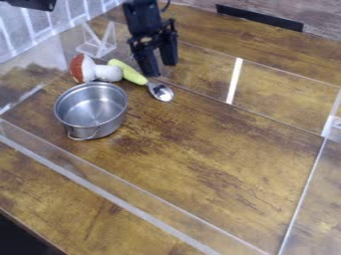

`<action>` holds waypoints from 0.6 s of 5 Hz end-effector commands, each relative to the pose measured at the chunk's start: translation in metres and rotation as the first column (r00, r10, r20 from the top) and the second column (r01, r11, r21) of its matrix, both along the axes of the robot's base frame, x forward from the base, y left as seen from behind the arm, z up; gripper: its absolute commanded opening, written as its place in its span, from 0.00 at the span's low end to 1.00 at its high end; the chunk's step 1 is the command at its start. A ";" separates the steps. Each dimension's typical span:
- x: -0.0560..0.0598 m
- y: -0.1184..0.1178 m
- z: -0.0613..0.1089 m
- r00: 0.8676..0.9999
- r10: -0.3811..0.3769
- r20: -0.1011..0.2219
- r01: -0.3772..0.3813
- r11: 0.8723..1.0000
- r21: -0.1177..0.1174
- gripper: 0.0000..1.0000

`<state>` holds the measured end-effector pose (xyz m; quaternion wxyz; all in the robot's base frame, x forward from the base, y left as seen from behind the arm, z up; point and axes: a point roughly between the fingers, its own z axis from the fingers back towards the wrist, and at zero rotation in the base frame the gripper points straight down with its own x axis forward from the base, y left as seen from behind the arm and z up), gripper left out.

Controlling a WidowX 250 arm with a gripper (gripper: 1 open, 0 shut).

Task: Move the green spoon to the left

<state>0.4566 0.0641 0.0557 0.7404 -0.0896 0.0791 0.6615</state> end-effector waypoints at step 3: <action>-0.008 0.006 0.049 0.985 0.134 0.111 -0.140 0.989 0.055 1.00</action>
